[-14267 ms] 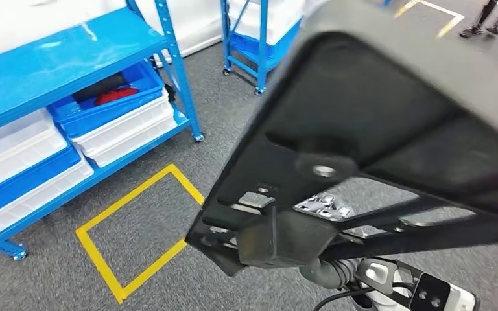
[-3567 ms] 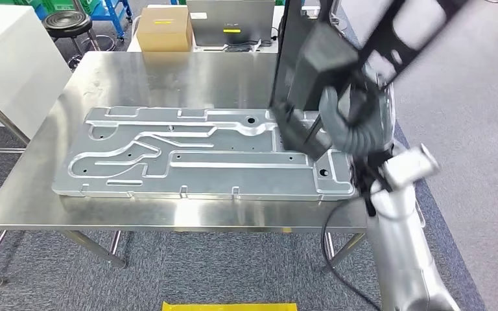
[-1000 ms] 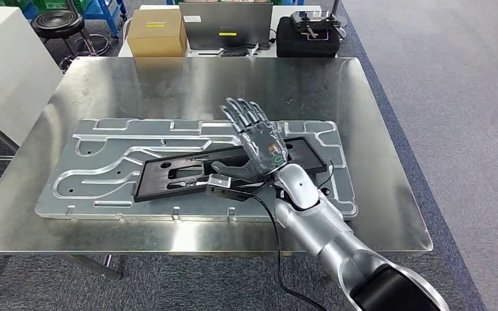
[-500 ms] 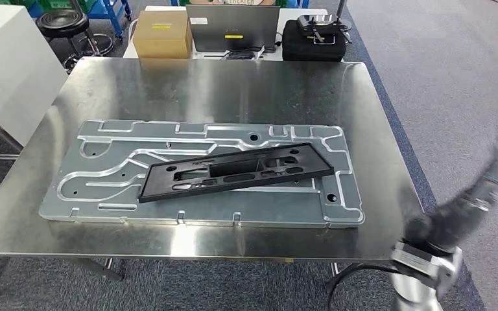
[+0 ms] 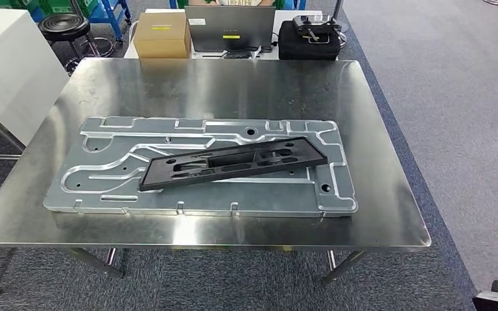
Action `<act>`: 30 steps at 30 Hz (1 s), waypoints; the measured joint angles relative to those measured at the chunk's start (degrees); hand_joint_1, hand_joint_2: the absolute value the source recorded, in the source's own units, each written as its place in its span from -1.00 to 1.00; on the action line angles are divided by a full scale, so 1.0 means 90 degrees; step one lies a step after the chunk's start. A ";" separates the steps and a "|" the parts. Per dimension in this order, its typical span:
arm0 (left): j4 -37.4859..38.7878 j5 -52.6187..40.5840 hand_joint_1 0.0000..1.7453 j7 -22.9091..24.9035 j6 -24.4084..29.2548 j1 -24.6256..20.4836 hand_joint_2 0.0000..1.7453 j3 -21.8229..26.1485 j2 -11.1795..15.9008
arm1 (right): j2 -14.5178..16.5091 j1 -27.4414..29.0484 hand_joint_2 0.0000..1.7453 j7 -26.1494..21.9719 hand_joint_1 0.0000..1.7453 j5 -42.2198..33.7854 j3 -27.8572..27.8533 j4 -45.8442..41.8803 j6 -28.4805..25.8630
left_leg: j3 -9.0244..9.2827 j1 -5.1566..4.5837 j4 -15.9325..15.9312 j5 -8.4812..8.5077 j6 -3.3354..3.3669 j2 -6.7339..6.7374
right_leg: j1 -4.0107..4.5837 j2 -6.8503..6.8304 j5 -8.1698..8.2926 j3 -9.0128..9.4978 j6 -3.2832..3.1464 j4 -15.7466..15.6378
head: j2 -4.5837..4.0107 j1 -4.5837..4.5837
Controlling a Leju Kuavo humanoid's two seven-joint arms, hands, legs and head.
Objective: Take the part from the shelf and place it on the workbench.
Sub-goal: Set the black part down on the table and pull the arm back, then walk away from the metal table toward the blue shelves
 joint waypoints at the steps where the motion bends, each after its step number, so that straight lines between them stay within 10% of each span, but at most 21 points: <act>1: 0.0000 0.0003 -1.00 -0.0007 -0.0002 0.0005 -1.00 0.0021 -0.0004 | -0.0002 -0.0084 -1.00 0.0001 -1.00 0.0237 -0.0234 0.0352 0.0059 | -0.0034 0.0004 0.0034 -0.0043 -0.0035 -0.0002 | -0.0011 -0.0010 0.0061 -0.0039 -0.0048 -0.0018 | 0.0000 0.0000; 7: 0.0000 0.0007 -1.00 0.0008 -0.0014 0.0021 -1.00 0.0052 -0.0015 | -0.0002 -0.0368 -1.00 0.0121 -1.00 0.0878 -0.1036 0.1813 0.0070 | -0.0424 0.0007 0.1743 -0.1404 -0.0109 -0.0007 | 0.0004 -0.0046 0.0433 -0.0494 -0.0195 -0.0020 | 0.0000 -0.0001; 13: 0.0000 -0.0146 -1.00 0.0399 -0.0030 -0.0009 -1.00 0.0057 -0.0043 | -0.0140 -0.0754 -1.00 0.1309 -1.00 0.2482 -0.1736 0.4191 -0.0423 | 0.1129 -0.0085 -0.0212 -0.0965 0.0085 -0.0006 | 0.0065 -0.0049 0.0698 -0.0819 -0.0099 0.0133 | 0.0000 -0.0003; 16: 0.0011 -0.0346 -1.00 0.0821 0.0078 0.0007 -1.00 0.0052 -0.0133 | -0.0332 -0.0962 -1.00 0.2441 -1.00 0.2779 -0.2052 0.5910 -0.0373 | 0.1044 -0.0094 -0.0258 -0.0794 0.0192 0.0017 | 0.0046 -0.0032 0.0795 -0.0850 0.0015 0.0104 | 0.0000 -0.0003; 21: 0.0032 -0.0545 -1.00 0.1137 0.0130 0.0046 -1.00 0.0025 -0.0270 | -0.0400 -0.1093 -1.00 0.3330 -1.00 0.2847 -0.2367 0.7561 -0.0093 | 0.0616 -0.0067 -0.0288 -0.0396 0.0297 0.0085 | -0.0043 0.0000 -0.0525 -0.1154 0.0190 0.1387 | 0.0000 -0.0001; 23: 0.0043 -0.0628 -1.00 0.1229 0.0137 0.0051 -1.00 0.0013 -0.0305 | -0.0425 -0.1166 -1.00 0.3581 -1.00 0.2919 -0.2441 0.7940 0.0075 | 0.0416 -0.0056 -0.0250 -0.0263 0.0263 0.0105 | -0.0086 -0.0002 -0.0532 -0.1051 0.0246 0.1771 | 0.0000 -0.0002; 26: 0.0057 -0.0845 -1.00 0.1489 0.0171 0.0064 -1.00 -0.0077 -0.0354 | -0.0396 -0.1221 -1.00 0.4331 -1.00 0.3092 -0.2469 0.8308 0.0513 | 0.0108 -0.0027 -0.0108 -0.0114 0.0168 0.0096 | -0.0146 0.0002 -0.0098 -0.0212 0.0285 0.0915 | 0.0000 -0.0002; 28: 0.0062 -0.0983 -1.00 0.1638 0.0216 0.0077 -1.00 -0.0154 -0.0380 | -0.0341 -0.1262 -1.00 0.4677 -1.00 0.3178 -0.2469 0.8489 0.0689 | -0.0010 -0.0030 -0.0022 -0.0035 0.0078 0.0087 | -0.0128 0.0023 -0.0212 0.0296 0.0218 0.0142 | 0.0000 -0.0003; 30: 0.0063 -0.1083 -1.00 0.1755 0.0268 0.0083 -1.00 -0.0227 -0.0405 | -0.0290 -0.1287 -1.00 0.4834 -1.00 0.3247 -0.2468 0.8622 0.0796 | -0.0044 -0.0032 -0.0013 0.0067 -0.0016 0.0088 | -0.0083 0.0033 -0.0284 0.0364 0.0090 -0.0070 | 0.0000 -0.0003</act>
